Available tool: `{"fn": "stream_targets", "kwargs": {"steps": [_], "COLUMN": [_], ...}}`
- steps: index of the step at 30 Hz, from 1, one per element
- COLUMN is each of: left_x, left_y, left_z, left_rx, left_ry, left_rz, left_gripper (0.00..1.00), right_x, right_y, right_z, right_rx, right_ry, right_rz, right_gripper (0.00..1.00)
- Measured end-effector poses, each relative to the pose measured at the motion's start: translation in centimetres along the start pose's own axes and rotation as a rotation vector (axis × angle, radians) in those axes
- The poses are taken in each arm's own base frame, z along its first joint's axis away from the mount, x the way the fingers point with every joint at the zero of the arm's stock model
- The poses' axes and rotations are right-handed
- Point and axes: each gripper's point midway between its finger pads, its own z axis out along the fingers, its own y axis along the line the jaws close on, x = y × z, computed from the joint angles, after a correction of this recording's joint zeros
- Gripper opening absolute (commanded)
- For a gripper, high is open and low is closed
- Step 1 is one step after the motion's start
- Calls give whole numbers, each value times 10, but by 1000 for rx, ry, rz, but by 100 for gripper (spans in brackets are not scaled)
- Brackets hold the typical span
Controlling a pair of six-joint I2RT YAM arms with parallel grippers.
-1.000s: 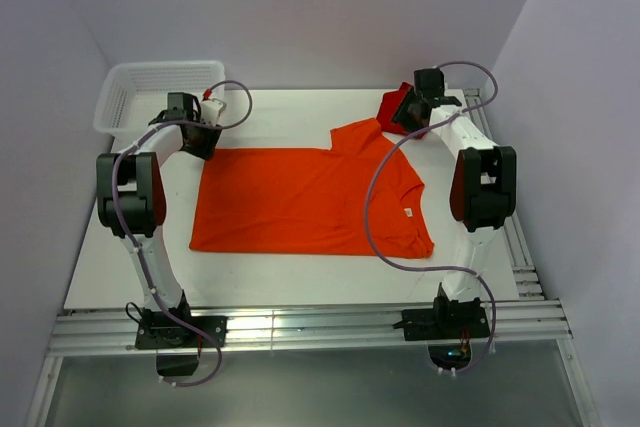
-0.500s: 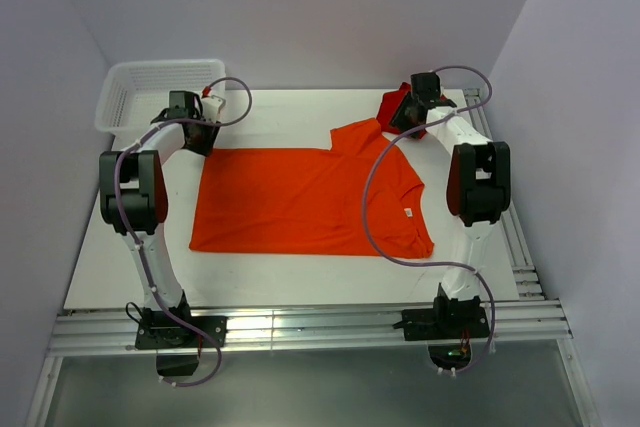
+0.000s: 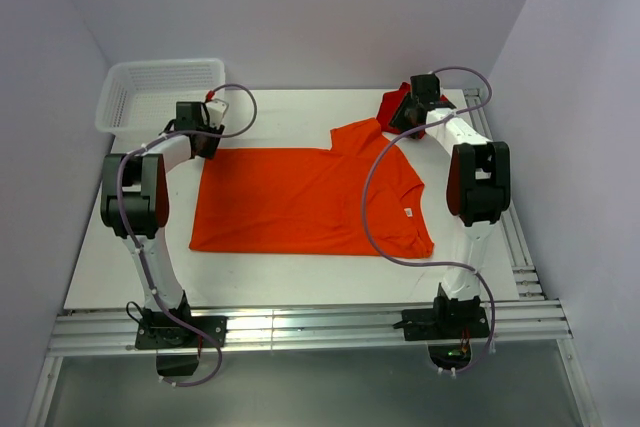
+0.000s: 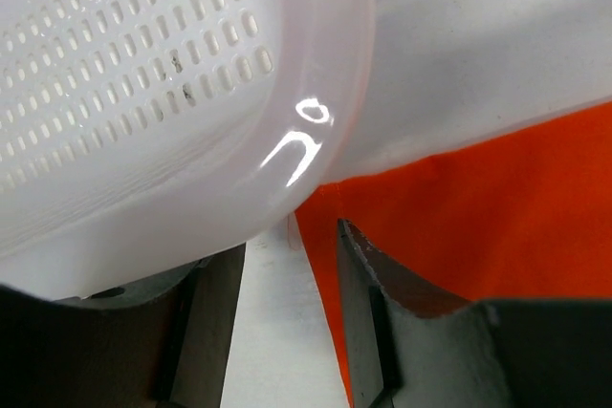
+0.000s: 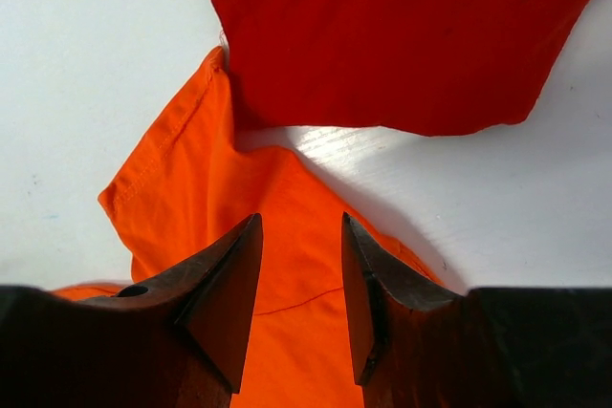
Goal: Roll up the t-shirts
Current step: Fold the tshirt
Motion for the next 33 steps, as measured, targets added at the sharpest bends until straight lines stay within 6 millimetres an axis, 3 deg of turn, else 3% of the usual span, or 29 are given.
{"fn": "stream_targets", "kwargs": {"steps": [11, 24, 33], "left_x": [-2, -2, -8], "left_y": [-22, -22, -25], "left_z": [-6, -11, -18], "left_rx": [5, -17, -24], "left_ry": [-69, -84, -94], "left_rz": [33, 31, 16], "left_gripper": [49, 51, 46], "right_x": [2, 3, 4], "right_y": [0, -1, -1], "right_z": [0, -2, -2], "right_rx": [-5, -7, -8], "right_ry": [3, 3, 6], "right_rz": [0, -3, -5], "right_gripper": [45, 45, 44]}}
